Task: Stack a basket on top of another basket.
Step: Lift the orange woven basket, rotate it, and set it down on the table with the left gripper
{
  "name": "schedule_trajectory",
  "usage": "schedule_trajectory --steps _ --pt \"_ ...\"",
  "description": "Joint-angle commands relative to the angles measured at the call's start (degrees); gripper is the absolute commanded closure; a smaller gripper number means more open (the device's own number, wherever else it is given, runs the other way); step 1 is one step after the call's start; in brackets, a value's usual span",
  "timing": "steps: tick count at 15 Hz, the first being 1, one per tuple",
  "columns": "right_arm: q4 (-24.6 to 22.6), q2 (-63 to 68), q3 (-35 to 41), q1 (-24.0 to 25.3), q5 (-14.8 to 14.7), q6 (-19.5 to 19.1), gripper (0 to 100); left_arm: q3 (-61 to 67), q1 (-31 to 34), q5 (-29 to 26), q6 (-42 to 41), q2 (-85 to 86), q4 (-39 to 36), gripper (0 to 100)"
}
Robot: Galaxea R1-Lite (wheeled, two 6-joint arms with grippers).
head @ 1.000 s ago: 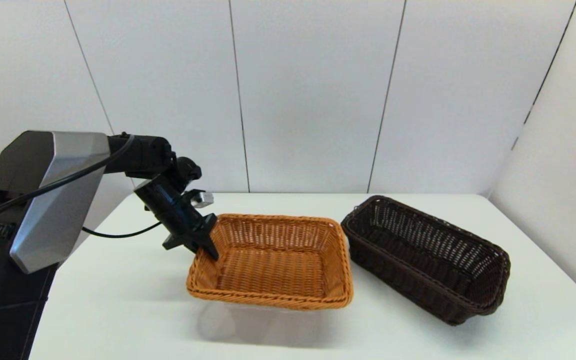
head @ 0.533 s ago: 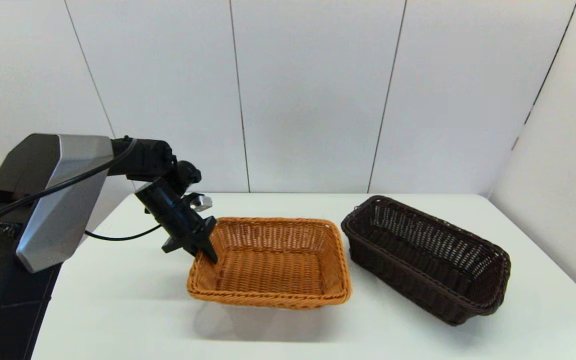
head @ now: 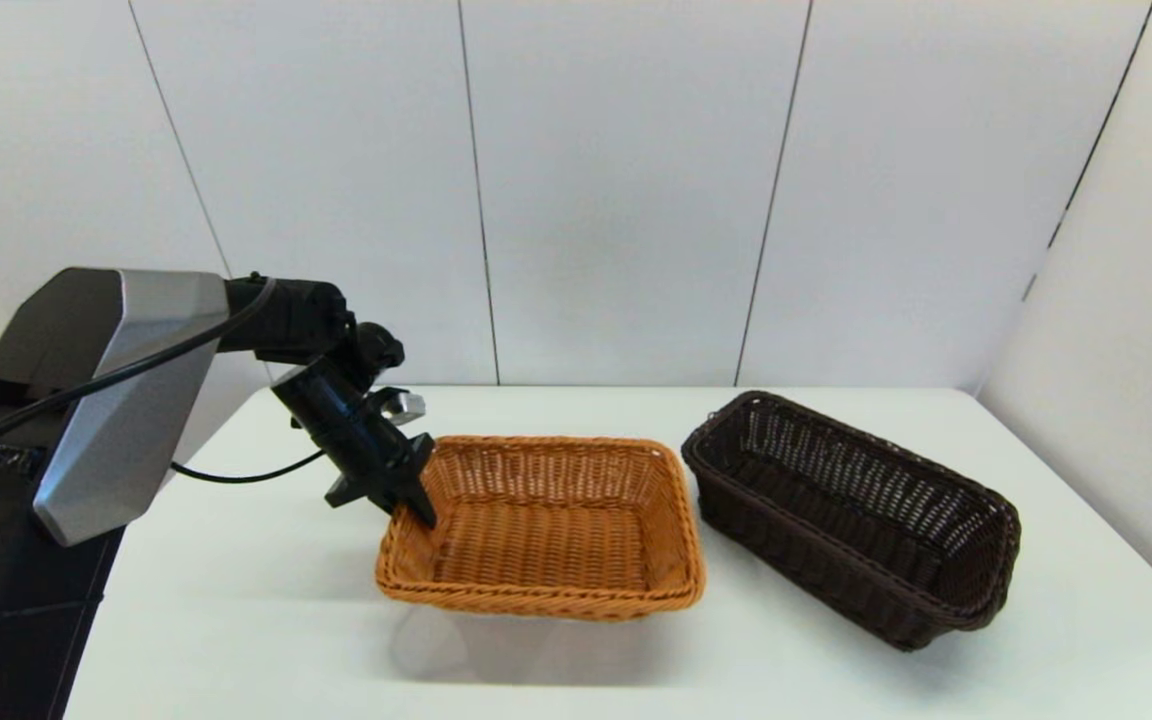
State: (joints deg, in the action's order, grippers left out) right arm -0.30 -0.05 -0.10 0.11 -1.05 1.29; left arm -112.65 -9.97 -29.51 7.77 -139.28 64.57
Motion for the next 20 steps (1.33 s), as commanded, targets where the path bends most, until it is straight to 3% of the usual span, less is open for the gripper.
schedule_trajectory --steps 1,7,8,14,20 --pt "0.0 0.0 0.0 0.1 0.0 0.0 0 0.1 0.2 -0.1 0.1 0.0 0.4 100" --pt "0.0 0.0 0.0 0.1 0.0 0.0 0 0.1 0.2 -0.1 0.0 0.0 0.2 100" --pt "0.0 0.0 0.0 0.1 0.0 0.0 0 0.1 0.2 -0.1 0.0 0.0 0.2 0" --pt "0.0 0.0 0.0 0.1 0.0 0.0 0 0.0 0.7 -0.2 -0.1 0.2 0.1 0" --pt "0.0 0.0 0.0 0.0 0.0 0.0 0 0.0 8.1 0.1 -2.3 8.8 0.0 0"
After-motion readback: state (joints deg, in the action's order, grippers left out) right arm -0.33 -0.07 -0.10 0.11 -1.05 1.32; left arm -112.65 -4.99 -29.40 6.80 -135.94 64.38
